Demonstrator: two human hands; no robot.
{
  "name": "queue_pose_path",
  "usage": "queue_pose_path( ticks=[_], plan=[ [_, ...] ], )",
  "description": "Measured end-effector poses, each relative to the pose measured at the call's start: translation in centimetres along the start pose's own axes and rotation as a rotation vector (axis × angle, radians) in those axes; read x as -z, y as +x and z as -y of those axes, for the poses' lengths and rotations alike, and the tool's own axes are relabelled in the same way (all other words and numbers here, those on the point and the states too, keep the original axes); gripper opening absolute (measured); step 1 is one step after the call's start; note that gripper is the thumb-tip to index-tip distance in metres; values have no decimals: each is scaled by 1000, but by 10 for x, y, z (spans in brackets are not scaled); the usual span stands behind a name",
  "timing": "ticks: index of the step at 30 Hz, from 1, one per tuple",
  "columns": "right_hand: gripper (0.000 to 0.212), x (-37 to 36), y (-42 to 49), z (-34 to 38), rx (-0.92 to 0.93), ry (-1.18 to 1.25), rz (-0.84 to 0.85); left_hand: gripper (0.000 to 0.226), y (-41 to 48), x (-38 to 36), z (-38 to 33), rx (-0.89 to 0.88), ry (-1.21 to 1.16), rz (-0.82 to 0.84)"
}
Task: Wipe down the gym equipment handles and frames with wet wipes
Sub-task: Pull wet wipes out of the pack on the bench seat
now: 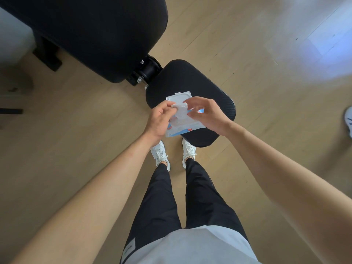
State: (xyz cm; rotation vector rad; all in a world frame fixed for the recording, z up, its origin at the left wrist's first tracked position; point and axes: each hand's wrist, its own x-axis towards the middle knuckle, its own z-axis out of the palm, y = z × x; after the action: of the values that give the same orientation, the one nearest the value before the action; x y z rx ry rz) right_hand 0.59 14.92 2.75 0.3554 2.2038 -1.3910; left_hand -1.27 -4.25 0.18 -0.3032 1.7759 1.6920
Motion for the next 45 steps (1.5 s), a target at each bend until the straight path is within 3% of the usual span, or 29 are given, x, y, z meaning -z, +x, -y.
queue_pose_path(
  ticks=[5,10,13,16,19,23,26,30,35,37,41,45],
  plan=[
    [19,-22,6,-8,-14,-252,-86,9,-2,3,-3,90,-267,2],
    [26,-28,2,-21,-5,-401,-110,17,-4,14,-14,156,-467,-34],
    [27,-30,-1,-26,12,-380,-161,7,-6,14,-18,86,-232,-8],
    [23,-34,-2,-28,43,-305,-212,32,-10,12,-16,47,-155,64],
    [17,-37,-3,-26,29,-243,-206,48,-11,9,-4,-41,156,84],
    [21,-22,-5,-13,-89,145,-176,38,-6,11,12,-87,431,27],
    [16,-7,-9,-7,-164,439,-187,30,-4,13,17,-122,518,-16],
    [14,-4,-18,-9,-225,357,-396,43,-6,17,17,-94,466,24],
    [56,-18,-31,-26,-182,263,-375,29,-2,14,18,-142,551,-9],
    [62,-24,-32,-28,-173,215,-358,24,0,7,20,-168,591,-69],
    [70,-31,-32,-32,-164,153,-337,35,6,-7,32,-181,677,-245],
    [97,-46,-26,-31,-170,82,-342,59,5,-12,42,-197,620,-354]
  ],
)
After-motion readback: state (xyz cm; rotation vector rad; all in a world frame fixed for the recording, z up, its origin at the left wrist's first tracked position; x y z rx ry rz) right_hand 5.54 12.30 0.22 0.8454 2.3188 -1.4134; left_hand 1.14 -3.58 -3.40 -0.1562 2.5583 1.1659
